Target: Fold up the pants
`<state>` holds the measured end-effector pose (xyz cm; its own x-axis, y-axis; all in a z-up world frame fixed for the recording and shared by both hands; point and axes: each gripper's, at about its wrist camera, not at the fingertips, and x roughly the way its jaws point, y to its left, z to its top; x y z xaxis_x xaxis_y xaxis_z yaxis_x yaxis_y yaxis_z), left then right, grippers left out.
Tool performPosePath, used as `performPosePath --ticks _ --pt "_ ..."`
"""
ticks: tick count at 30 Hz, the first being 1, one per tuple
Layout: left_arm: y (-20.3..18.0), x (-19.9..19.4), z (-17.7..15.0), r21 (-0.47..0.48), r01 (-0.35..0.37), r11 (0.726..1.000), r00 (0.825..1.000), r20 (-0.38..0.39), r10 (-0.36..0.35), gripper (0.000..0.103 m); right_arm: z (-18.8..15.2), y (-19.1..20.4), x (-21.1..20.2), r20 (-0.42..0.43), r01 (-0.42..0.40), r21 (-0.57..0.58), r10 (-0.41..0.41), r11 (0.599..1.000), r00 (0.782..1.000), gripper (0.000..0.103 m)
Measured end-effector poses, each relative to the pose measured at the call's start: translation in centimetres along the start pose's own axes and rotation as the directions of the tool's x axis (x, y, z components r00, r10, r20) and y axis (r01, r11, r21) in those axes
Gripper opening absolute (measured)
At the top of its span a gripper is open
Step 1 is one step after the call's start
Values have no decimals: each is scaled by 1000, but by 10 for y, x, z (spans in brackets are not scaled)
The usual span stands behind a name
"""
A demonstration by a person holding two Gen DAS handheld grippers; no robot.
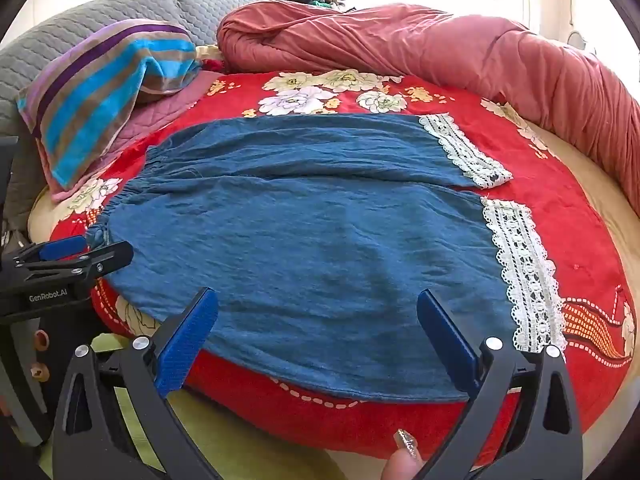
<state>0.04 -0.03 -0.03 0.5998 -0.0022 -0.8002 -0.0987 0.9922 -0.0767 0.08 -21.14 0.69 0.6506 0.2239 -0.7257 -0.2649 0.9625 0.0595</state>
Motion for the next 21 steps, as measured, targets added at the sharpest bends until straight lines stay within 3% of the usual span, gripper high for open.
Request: performPosePath --ticks 21 --pt "-3 -6 0 4 -4 1000 1000 8 4 95 -2 -4 0 -13 3 6 -3 1000 1000 99"
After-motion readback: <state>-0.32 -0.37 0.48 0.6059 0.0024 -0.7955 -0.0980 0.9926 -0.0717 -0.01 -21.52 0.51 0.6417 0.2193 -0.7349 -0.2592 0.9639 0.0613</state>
